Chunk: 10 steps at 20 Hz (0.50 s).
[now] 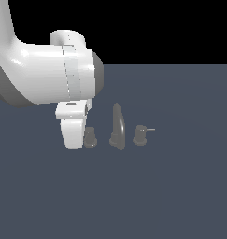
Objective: Turn on the faucet by rotating a designated handle.
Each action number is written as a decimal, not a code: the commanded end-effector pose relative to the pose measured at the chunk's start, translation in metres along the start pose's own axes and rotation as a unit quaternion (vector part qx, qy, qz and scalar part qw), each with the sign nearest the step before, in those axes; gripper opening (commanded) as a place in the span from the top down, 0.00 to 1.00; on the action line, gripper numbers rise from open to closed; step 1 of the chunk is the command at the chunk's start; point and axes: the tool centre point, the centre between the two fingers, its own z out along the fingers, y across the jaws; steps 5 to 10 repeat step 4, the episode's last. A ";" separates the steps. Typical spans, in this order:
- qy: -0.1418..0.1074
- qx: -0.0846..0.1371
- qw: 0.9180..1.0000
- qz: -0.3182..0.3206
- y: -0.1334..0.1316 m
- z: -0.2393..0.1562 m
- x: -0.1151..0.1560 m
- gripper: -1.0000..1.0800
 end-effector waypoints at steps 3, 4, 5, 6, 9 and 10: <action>0.007 -0.001 1.000 0.030 -0.004 -0.001 0.055 1.00; 0.007 -0.001 1.000 0.030 -0.004 -0.001 0.055 1.00; 0.007 -0.001 1.000 0.030 -0.004 -0.001 0.055 1.00; 0.007 -0.001 1.000 0.030 -0.004 -0.001 0.055 1.00; 0.007 -0.001 1.000 0.030 -0.004 -0.001 0.055 1.00; 0.007 -0.001 1.000 0.030 -0.004 -0.001 0.055 1.00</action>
